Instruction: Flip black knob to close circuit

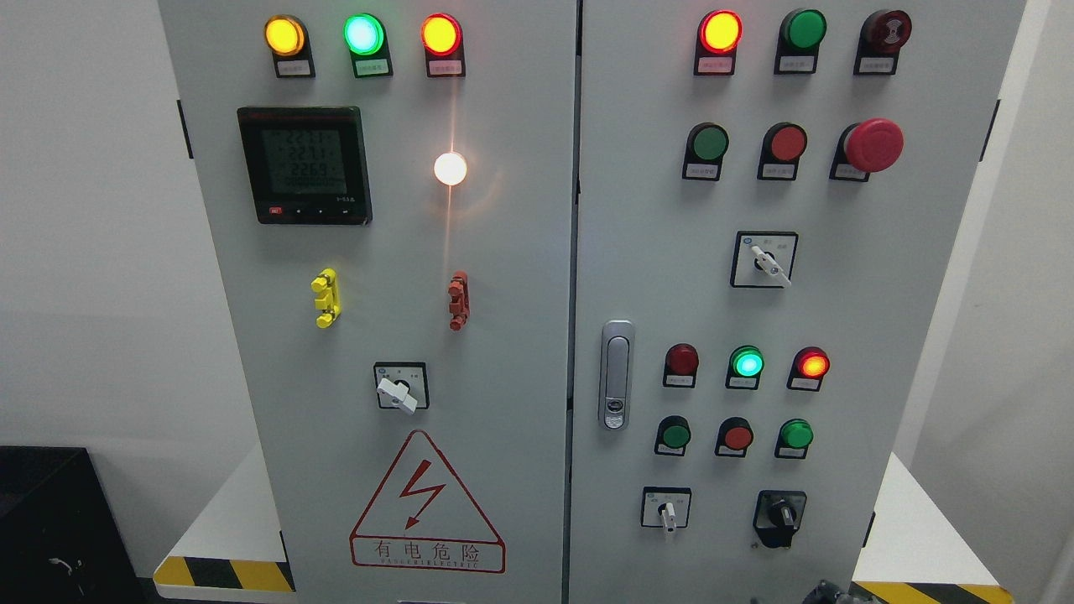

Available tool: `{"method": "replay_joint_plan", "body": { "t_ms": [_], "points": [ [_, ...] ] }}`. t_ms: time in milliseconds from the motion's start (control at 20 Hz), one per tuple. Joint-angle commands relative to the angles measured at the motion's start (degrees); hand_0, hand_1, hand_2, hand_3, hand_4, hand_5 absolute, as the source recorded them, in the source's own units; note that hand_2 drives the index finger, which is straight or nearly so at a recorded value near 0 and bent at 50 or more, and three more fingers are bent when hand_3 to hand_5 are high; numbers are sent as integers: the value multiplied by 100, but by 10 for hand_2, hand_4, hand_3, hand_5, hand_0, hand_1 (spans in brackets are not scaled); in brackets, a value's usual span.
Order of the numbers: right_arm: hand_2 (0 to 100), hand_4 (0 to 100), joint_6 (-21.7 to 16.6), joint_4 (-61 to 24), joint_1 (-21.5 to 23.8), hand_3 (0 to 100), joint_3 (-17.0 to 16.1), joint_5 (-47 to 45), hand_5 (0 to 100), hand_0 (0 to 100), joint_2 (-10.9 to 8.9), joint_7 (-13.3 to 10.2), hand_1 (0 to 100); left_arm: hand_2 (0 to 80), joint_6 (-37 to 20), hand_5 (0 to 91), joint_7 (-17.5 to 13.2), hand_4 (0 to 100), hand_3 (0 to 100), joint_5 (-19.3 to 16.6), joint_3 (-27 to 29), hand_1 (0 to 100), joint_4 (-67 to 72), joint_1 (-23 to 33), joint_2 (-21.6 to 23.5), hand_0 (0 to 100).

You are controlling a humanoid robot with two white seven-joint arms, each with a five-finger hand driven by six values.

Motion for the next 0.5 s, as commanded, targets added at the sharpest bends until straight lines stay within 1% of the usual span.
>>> {"method": "replay_joint_plan", "body": {
  "t_ms": [0,50,100,150,300,400,450],
  "points": [
    [512,682,-83,-554,376,772,518,-1429,634,0,12,-337,65,0,4,0,-3,0,0,4,0,556,-176,132,0,120],
    [506,680,-118,-554,411,769,597,-1763,632,0,12,-565,68,0,4,0,-3,0,0,4,0,556,-176,123,0,120],
    [499,678,-136,-554,429,764,650,-2010,627,0,12,-689,78,0,4,0,-3,0,0,4,0,556,-167,132,0,120],
    [499,677,-171,-563,456,763,685,-2221,626,0,12,-725,80,0,4,0,-3,0,0,-5,0,556,-175,132,0,120],
    [470,660,-417,-625,587,730,790,-2916,589,0,3,-726,87,0,4,0,-3,0,0,-5,0,556,-176,132,0,120],
    [411,607,-444,-651,693,648,843,-3294,511,0,3,-726,89,0,4,0,-3,0,0,4,0,556,-176,132,0,120],
    [401,595,-444,-651,754,637,861,-3444,502,0,3,-717,90,0,4,0,-3,0,0,4,0,556,-176,132,0,120]
  ]
}}
